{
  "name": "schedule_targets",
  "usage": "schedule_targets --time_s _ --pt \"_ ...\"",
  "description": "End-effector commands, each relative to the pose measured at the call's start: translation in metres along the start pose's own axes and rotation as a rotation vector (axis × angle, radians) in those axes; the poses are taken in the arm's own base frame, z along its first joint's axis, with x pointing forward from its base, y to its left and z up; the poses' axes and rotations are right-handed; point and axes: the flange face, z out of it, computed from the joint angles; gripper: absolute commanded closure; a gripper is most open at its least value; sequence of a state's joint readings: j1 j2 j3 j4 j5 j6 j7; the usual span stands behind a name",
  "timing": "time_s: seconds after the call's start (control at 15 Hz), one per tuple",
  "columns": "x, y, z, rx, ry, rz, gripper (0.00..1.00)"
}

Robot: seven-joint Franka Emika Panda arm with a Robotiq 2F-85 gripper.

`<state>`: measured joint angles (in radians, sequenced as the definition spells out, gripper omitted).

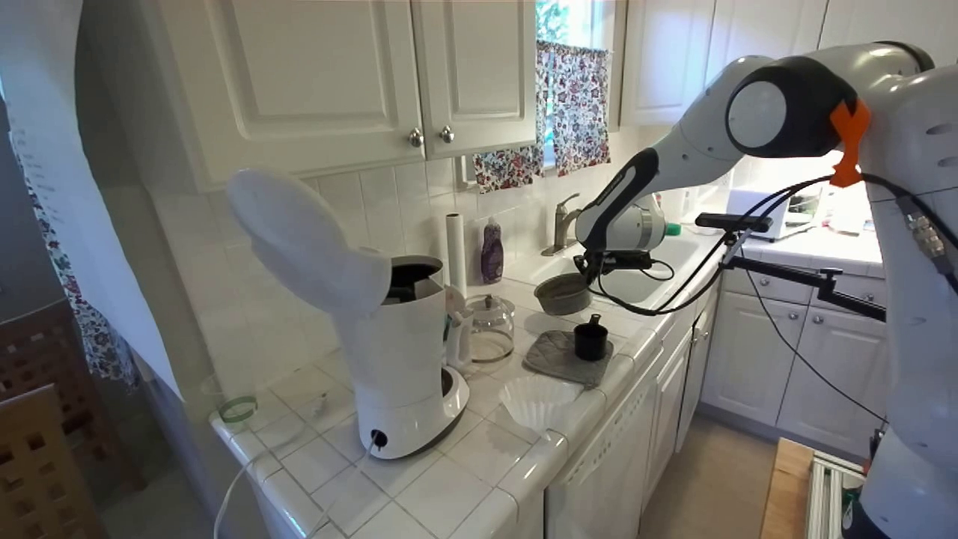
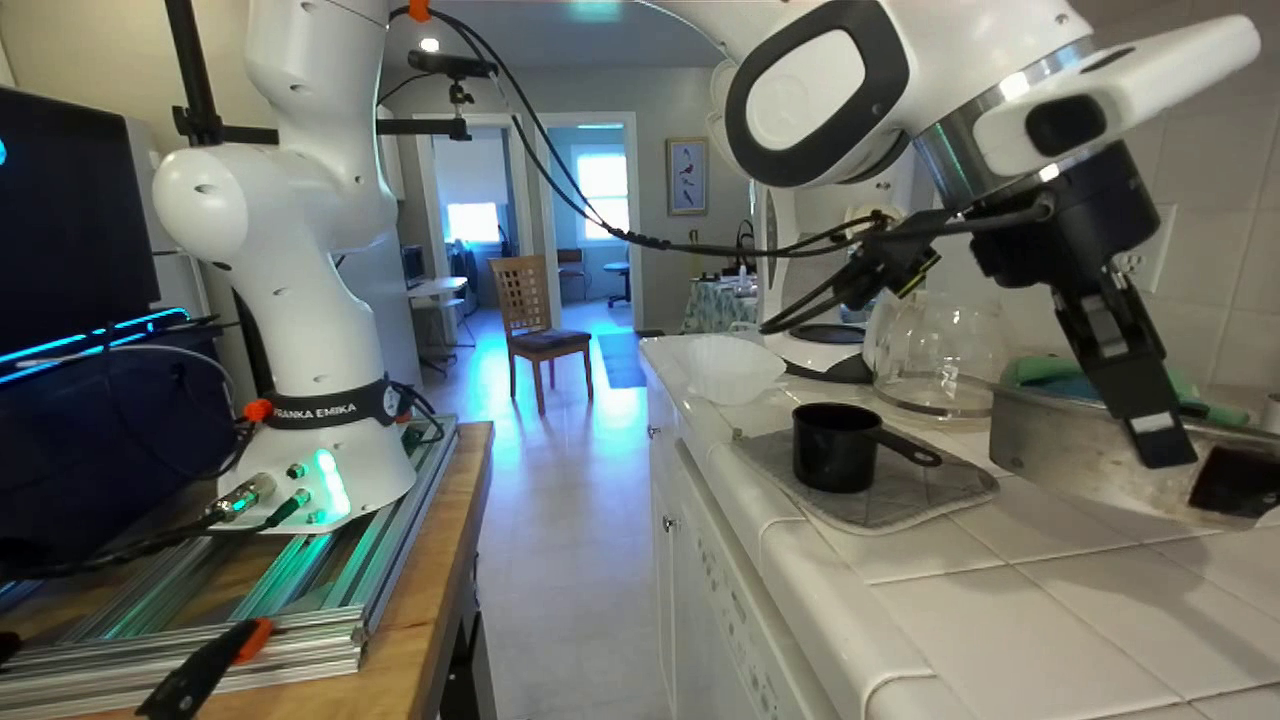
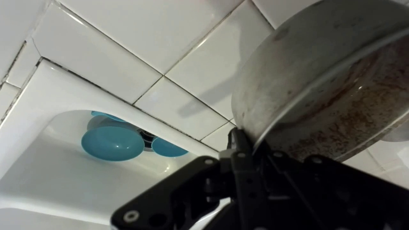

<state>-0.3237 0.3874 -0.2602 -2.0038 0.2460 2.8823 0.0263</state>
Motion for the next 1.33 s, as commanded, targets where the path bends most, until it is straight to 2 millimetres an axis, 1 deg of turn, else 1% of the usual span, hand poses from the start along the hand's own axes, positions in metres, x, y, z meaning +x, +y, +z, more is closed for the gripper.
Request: schedule_targets --time_s 0.0,0.13,0.6,0.93,1.0,1.07,1.13,1.2,1.27 --pt "0.008 -0.001 0.017 0.017 -0.013 -0.012 0.98" --pt "0.007 0.000 0.025 0.018 -0.022 -0.011 0.98" --pt "0.004 0.004 0.041 0.011 -0.036 -0.011 0.98" --pt "0.003 0.004 0.046 0.002 -0.042 -0.019 0.98" --pt "0.004 0.005 0.047 -0.003 -0.041 -0.021 0.95" --pt "0.004 0.005 0.047 -0.004 -0.042 -0.022 0.82" --pt "0.004 0.005 0.047 -0.005 -0.042 -0.021 0.81" --pt "0.004 0.006 0.047 -0.007 -0.042 -0.021 0.77" --pt "0.004 0.006 0.048 -0.009 -0.044 -0.020 0.75"
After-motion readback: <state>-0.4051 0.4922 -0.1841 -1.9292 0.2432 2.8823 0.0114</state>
